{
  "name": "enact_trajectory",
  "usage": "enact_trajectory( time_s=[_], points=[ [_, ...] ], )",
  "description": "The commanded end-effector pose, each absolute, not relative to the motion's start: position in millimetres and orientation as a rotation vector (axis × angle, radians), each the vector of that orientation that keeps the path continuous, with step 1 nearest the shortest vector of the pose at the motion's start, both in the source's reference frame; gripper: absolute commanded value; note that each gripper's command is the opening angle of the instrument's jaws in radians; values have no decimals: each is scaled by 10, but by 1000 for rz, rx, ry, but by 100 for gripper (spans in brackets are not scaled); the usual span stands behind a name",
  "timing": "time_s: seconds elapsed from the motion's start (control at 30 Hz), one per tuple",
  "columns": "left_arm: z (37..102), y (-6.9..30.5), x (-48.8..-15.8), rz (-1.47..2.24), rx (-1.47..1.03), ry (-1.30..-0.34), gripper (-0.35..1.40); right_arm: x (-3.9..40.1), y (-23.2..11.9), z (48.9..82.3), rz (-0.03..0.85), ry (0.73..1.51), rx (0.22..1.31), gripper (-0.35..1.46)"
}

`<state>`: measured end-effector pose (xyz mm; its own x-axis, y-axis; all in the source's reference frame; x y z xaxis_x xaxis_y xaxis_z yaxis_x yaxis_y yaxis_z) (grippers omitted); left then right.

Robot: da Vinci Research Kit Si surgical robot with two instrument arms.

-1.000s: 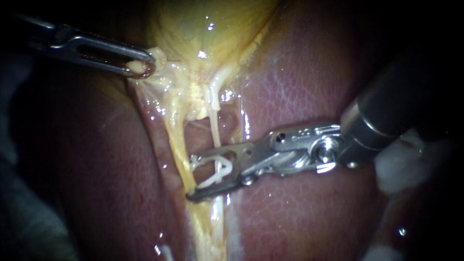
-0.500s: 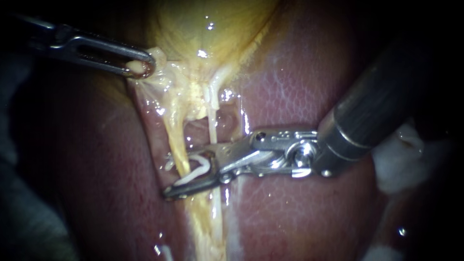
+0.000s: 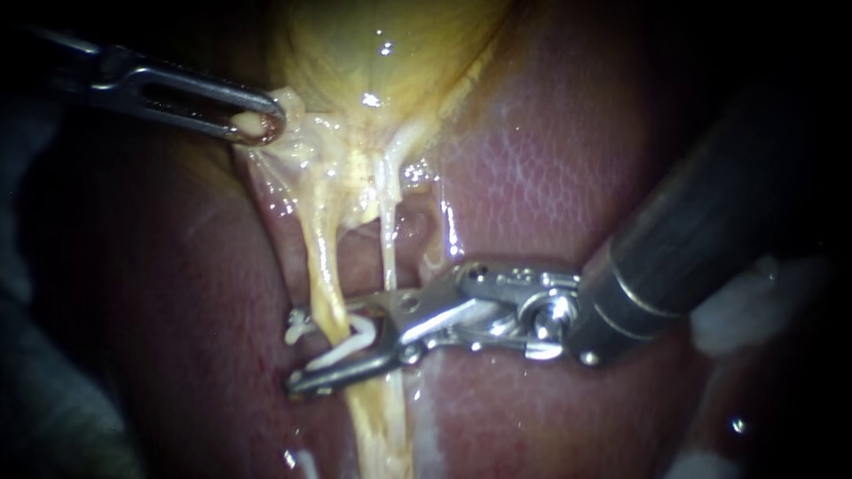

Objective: Clipping first clip left tube

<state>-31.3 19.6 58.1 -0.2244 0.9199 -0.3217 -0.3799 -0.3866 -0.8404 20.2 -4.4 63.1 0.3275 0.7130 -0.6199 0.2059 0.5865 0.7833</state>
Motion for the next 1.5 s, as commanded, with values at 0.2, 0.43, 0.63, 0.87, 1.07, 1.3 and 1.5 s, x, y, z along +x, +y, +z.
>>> enact_trajectory(
  time_s=[0.2, 0.43, 0.63, 0.87, 1.07, 1.3, 1.5],
  points=[
    [581, 196, -313, 1766, -1052, -783, -35, 204, -53, 625, 362, 1236, 979, 45],
    [581, 196, -313, 1765, -1052, -783, -35, 206, -53, 623, 356, 1233, 1006, 38],
    [581, 196, -313, 1766, -1052, -783, -35, 204, -54, 624, 369, 1225, 1018, 26],
    [581, 196, -313, 1765, -1052, -783, -35, 203, -54, 624, 373, 1220, 1021, 13],
    [581, 196, -313, 1765, -1052, -783, -35, 202, -54, 624, 370, 1203, 1017, 1],
    [581, 196, -313, 1765, -1052, -783, -35, 202, -54, 623, 393, 1189, 1035, -13],
    [581, 196, -313, 1765, -1052, -783, -35, 199, -55, 623, 448, 1156, 1080, -35]
  ],
)
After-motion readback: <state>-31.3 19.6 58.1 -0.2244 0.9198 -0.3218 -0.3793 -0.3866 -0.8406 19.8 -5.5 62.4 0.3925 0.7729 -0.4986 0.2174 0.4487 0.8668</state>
